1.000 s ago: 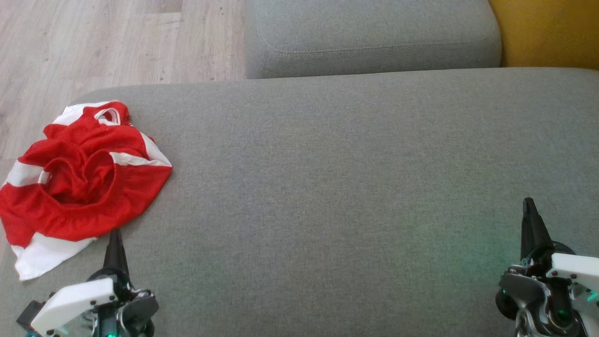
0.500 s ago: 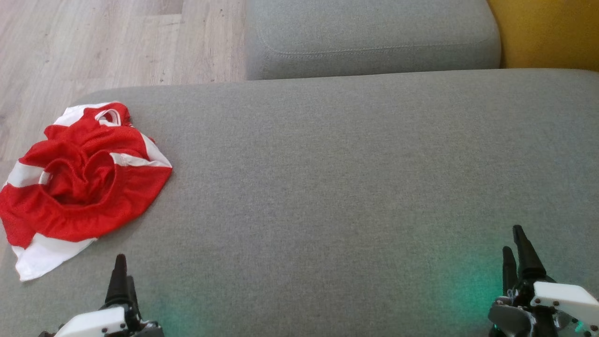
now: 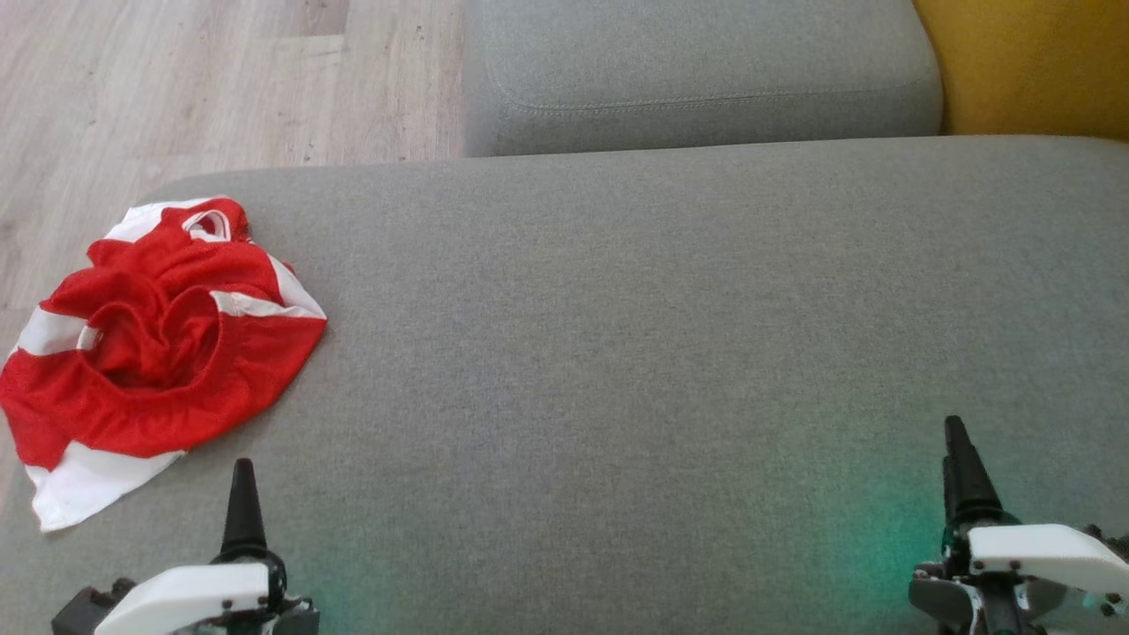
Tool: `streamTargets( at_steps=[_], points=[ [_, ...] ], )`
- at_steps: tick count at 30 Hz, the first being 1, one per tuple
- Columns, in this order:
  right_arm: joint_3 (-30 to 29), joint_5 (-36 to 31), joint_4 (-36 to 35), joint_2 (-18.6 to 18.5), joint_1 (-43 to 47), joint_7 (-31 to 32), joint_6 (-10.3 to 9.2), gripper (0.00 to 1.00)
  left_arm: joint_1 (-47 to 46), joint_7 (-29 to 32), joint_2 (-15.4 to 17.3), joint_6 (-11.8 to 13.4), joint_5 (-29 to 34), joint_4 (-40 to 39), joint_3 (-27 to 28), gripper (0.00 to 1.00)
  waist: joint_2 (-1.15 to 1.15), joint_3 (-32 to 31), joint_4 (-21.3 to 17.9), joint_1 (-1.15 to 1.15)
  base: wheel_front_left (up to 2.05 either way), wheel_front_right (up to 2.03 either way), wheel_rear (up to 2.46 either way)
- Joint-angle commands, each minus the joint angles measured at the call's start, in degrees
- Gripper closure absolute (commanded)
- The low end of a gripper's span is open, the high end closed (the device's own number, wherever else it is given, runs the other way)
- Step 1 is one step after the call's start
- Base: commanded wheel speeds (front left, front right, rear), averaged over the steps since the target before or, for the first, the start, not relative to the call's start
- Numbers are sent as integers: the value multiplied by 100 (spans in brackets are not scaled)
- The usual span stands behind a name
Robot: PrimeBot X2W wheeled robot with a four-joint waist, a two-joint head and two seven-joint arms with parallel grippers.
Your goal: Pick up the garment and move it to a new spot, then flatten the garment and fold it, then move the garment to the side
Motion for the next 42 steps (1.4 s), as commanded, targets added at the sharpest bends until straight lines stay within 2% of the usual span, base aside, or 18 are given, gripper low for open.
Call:
streamTargets(
  at_steps=[1, 42],
  points=[
    [69, -203, -216, -23, -222, -60, 9, 0, -201, -49, 27, 16, 211, -242, -33, 0, 0, -9, 1, 0, 0, 0, 0],
    [919, -3216, -306, -43, -153, -736, 24, 0, -2, -729, 53, 419, 3148, -587, -631, 0, 0, -264, 6, 0, 0, 0, 0]
  ],
)
